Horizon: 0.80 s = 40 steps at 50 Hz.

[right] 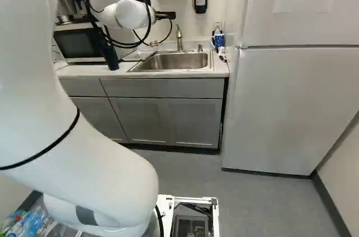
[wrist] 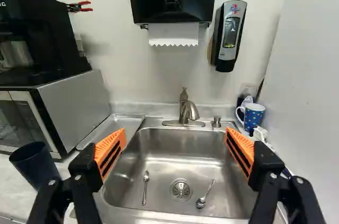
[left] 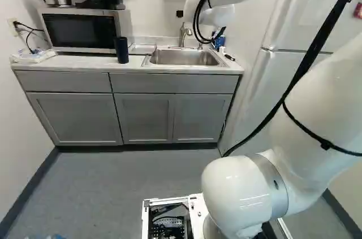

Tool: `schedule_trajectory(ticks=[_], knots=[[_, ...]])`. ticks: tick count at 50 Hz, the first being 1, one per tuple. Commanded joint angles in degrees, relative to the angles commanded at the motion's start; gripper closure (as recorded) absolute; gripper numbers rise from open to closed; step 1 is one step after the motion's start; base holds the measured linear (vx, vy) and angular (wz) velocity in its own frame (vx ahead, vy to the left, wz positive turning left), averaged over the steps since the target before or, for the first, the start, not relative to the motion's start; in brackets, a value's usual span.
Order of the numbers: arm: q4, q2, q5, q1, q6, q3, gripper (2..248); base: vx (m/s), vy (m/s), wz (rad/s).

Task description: Rinse the cup and place it in the tray

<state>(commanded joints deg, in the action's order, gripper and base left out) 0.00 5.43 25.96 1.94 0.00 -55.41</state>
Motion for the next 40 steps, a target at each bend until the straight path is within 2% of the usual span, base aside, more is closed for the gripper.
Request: schedule_trajectory(ticks=[20, 40], knots=[[0.0, 0.0, 0.0, 0.0, 0.0, 0.0, 3, 0.016, 0.001, -0.004], [0.0, 0.0, 0.0, 0.0, 0.0, 0.0, 3, 0.104, -0.01, -0.002]])
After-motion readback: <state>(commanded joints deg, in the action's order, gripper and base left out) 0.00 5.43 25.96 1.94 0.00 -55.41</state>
